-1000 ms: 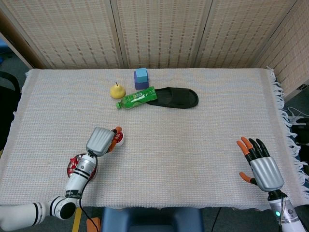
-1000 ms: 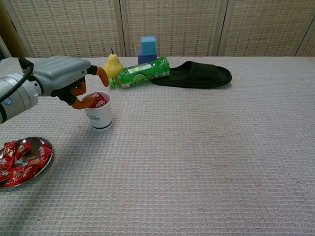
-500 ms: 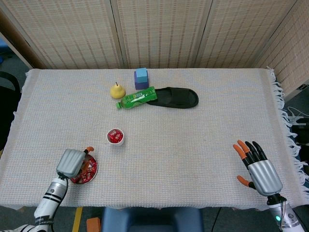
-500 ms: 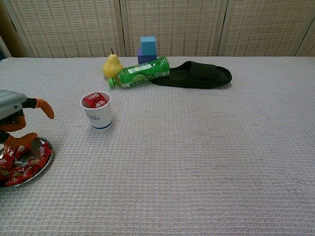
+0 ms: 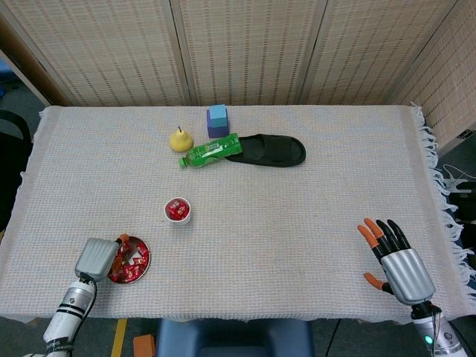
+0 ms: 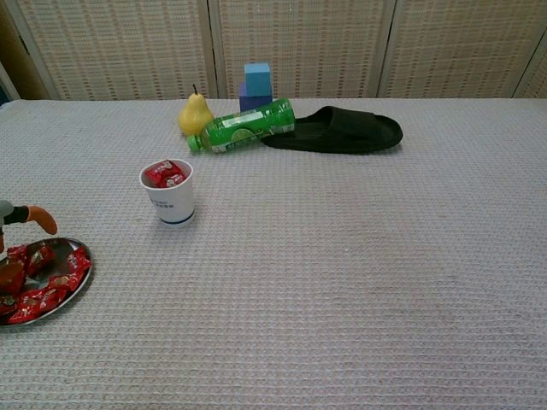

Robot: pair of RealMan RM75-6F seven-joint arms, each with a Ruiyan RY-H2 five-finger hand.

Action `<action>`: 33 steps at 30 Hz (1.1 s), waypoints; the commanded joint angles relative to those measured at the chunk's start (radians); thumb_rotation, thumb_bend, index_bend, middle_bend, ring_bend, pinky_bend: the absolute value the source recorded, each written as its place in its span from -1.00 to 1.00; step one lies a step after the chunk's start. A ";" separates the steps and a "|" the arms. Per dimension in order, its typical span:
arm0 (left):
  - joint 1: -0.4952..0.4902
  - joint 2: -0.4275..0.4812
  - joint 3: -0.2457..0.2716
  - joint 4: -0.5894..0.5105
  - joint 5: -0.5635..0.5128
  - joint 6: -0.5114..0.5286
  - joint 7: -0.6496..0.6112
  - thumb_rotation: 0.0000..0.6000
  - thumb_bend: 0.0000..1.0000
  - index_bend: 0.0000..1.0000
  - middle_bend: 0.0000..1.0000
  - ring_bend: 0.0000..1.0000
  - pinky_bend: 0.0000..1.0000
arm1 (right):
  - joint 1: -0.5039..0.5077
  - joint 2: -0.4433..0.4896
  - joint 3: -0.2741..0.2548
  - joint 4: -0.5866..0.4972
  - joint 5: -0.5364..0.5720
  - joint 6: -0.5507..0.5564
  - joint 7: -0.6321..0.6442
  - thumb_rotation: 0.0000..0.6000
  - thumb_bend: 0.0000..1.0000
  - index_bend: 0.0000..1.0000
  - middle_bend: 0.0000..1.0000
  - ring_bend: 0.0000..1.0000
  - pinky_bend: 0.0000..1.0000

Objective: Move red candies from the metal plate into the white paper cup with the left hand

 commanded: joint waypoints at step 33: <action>0.019 -0.074 -0.036 0.119 0.010 -0.066 0.015 1.00 -0.17 -0.10 1.00 1.00 1.00 | -0.001 -0.001 0.004 -0.001 0.006 -0.007 -0.005 1.00 -0.88 -1.00 -1.00 -1.00 -1.00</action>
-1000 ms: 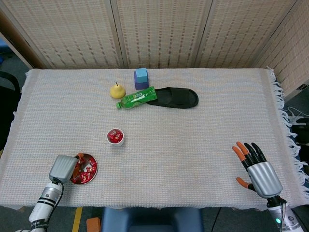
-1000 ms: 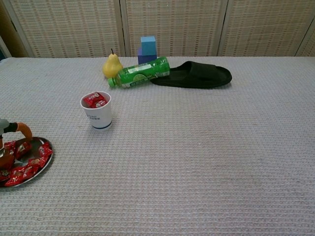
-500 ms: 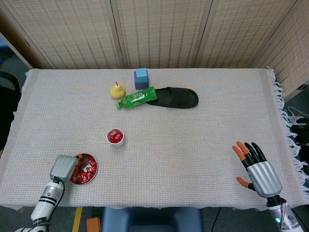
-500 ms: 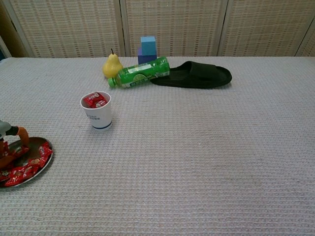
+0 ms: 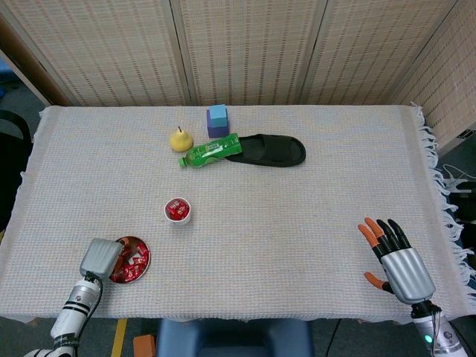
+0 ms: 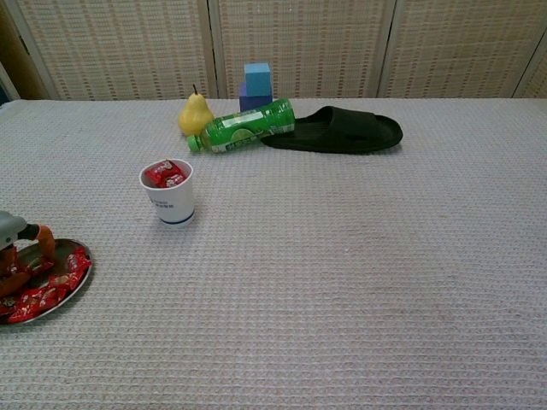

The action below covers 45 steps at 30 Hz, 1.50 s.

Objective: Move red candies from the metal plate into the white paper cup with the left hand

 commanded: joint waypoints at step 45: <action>-0.273 -0.027 -0.240 -0.183 -0.020 -0.075 0.112 1.00 -0.17 0.06 1.00 1.00 1.00 | 0.010 -0.003 0.037 0.006 0.087 -0.039 -0.002 1.00 -0.88 -1.00 -1.00 -1.00 -1.00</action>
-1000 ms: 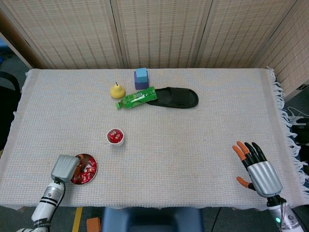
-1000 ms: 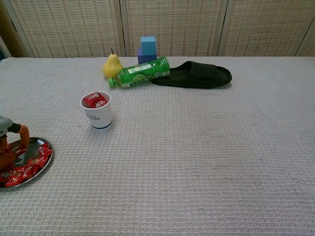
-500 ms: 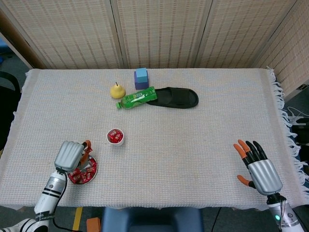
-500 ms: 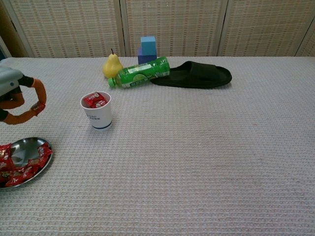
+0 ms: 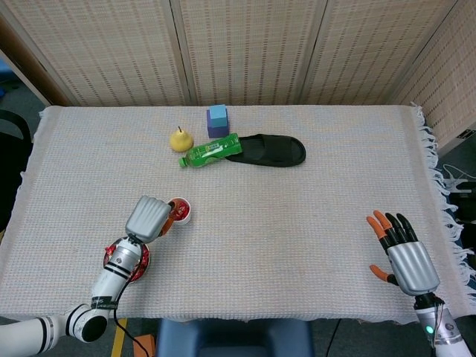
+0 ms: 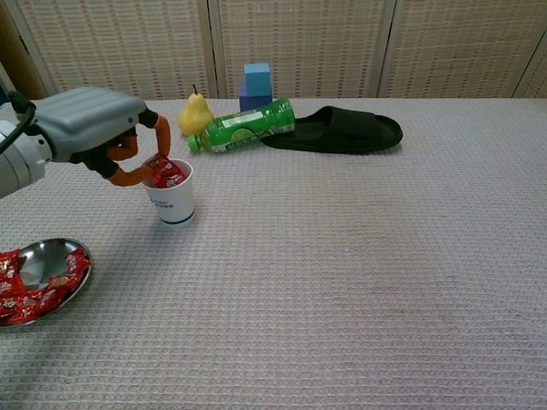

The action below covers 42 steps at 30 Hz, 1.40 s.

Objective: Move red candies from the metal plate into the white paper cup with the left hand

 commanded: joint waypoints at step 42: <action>0.092 0.089 0.190 -0.127 0.055 0.126 -0.098 1.00 -0.18 -0.57 1.00 1.00 1.00 | -0.008 0.011 -0.016 -0.007 -0.044 0.030 0.016 1.00 -0.88 -1.00 -1.00 -1.00 -1.00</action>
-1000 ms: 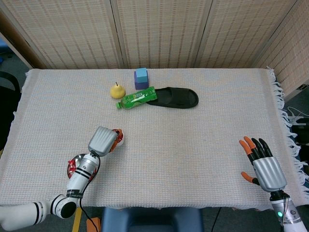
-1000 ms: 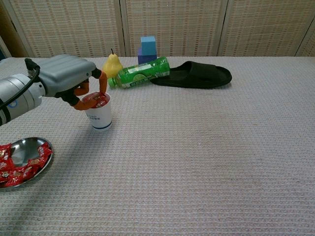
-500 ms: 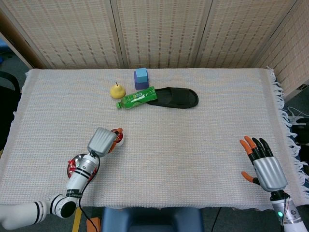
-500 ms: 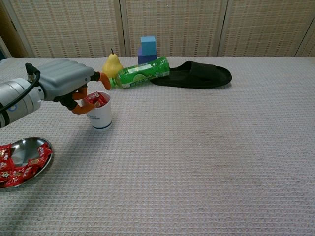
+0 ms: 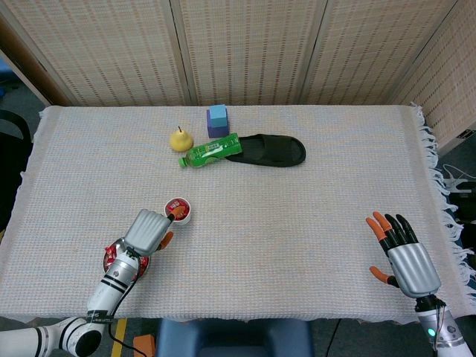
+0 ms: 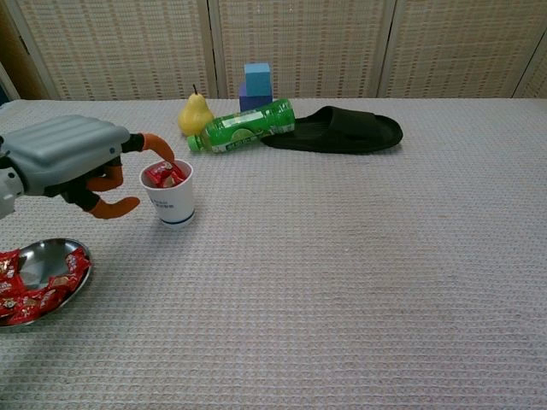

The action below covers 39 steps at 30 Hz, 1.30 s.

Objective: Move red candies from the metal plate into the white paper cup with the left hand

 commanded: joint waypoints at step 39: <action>0.262 0.035 0.190 0.032 0.138 0.060 -0.070 1.00 -0.21 -0.43 1.00 1.00 1.00 | -0.009 0.005 -0.041 -0.001 -0.092 0.035 0.011 1.00 -0.88 -1.00 -1.00 -1.00 -1.00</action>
